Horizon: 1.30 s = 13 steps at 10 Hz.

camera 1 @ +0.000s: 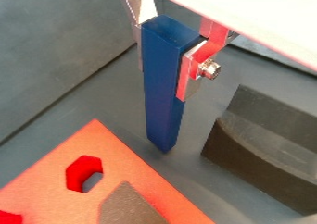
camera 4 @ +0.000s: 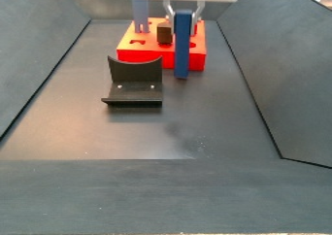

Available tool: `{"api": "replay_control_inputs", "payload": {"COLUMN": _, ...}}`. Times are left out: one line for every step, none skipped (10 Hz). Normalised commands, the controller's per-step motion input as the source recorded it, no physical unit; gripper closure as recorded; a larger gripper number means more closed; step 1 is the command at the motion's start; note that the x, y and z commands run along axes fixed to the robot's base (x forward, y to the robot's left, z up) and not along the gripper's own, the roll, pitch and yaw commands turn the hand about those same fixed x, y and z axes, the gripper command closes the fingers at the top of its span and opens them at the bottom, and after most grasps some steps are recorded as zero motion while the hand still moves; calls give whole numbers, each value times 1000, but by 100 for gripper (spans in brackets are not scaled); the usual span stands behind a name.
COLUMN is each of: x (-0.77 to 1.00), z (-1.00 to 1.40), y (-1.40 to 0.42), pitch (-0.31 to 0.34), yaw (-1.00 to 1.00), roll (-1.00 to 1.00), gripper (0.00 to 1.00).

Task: Pick up the rectangle object. Move up. Move to above the board. Insert the rectangle object.
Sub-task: Move up, then move to above the board.

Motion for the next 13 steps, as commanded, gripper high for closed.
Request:
{"api": "replay_control_inputs", "payload": {"x": -15, "z": 681, "y": -44, "pitch": 28, "yaw": -10, "roll": -15, "gripper": 100}}
{"api": "replay_control_inputs", "payload": {"x": -9, "z": 519, "y": -28, "pitch": 36, "yaw": -5, "roll": -12, "gripper": 100}}
{"api": "replay_control_inputs", "payload": {"x": -3, "z": 401, "y": -23, "pitch": 42, "yaw": -4, "roll": -10, "gripper": 100}}
{"api": "replay_control_inputs", "payload": {"x": -376, "z": 1000, "y": -412, "pitch": 226, "yaw": 257, "roll": -335, "gripper": 100}}
{"api": "replay_control_inputs", "payload": {"x": -382, "z": 1000, "y": -422, "pitch": 206, "yaw": 239, "roll": -312, "gripper": 100}}
{"api": "replay_control_inputs", "payload": {"x": -359, "z": 1000, "y": -375, "pitch": 135, "yaw": 181, "roll": -246, "gripper": 100}}
{"api": "replay_control_inputs", "payload": {"x": -330, "z": 1000, "y": -336, "pitch": 74, "yaw": 103, "roll": -174, "gripper": 100}}
{"api": "replay_control_inputs", "payload": {"x": -308, "z": 1000, "y": -319, "pitch": 50, "yaw": 71, "roll": -120, "gripper": 100}}
{"api": "replay_control_inputs", "payload": {"x": -291, "z": 1000, "y": -299, "pitch": 40, "yaw": 58, "roll": -88, "gripper": 100}}
{"api": "replay_control_inputs", "payload": {"x": -260, "z": 1000, "y": -261, "pitch": 29, "yaw": 38, "roll": -64, "gripper": 100}}
{"api": "replay_control_inputs", "payload": {"x": -163, "z": 737, "y": -171, "pitch": 32, "yaw": 26, "roll": -60, "gripper": 100}}
{"api": "replay_control_inputs", "payload": {"x": -92, "z": 537, "y": -105, "pitch": 45, "yaw": 23, "roll": -60, "gripper": 100}}
{"api": "replay_control_inputs", "payload": {"x": -55, "z": 410, "y": -74, "pitch": 60, "yaw": 23, "roll": -62, "gripper": 100}}
